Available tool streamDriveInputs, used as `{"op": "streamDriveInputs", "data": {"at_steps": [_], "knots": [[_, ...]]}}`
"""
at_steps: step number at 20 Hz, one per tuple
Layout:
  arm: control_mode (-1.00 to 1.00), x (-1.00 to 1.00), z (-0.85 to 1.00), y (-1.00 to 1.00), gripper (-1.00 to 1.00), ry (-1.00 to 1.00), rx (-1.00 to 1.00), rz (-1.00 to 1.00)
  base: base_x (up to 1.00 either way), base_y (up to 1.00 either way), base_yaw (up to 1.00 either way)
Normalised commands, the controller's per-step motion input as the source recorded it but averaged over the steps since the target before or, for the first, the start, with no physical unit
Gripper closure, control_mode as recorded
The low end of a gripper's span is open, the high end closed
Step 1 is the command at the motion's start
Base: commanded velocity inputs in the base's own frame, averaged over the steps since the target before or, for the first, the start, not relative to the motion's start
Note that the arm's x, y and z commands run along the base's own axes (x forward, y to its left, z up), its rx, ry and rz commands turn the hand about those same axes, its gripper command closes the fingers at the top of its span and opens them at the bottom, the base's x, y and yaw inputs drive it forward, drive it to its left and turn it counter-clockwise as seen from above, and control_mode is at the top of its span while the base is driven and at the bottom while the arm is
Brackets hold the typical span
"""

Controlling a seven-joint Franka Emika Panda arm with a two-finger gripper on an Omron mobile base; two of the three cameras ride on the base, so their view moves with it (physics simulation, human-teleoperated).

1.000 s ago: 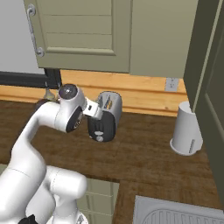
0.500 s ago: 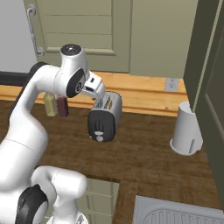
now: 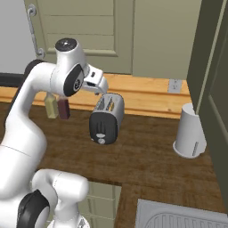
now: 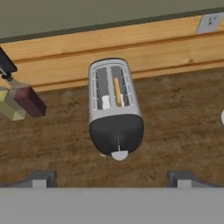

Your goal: Start the toaster. Once the lever pops up, take the bread to the plate on the dining counter.

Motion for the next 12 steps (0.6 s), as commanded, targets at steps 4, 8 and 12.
{"op": "streamDriveInputs", "data": {"at_steps": [4, 8, 12], "knots": [[-1.0, 0.0, 0.0, 0.0, -1.0, -0.09, -0.07, 0.04, 0.0, 0.0, 0.0], [-1.0, 0.04, 0.0, 0.0, -1.0, -0.01, -0.02, 0.01, 0.0, 0.0, 0.0], [-1.0, 0.01, 0.0, 0.0, -1.0, 0.0, 0.0, 0.0, 0.0, 0.0, 0.0]]}}
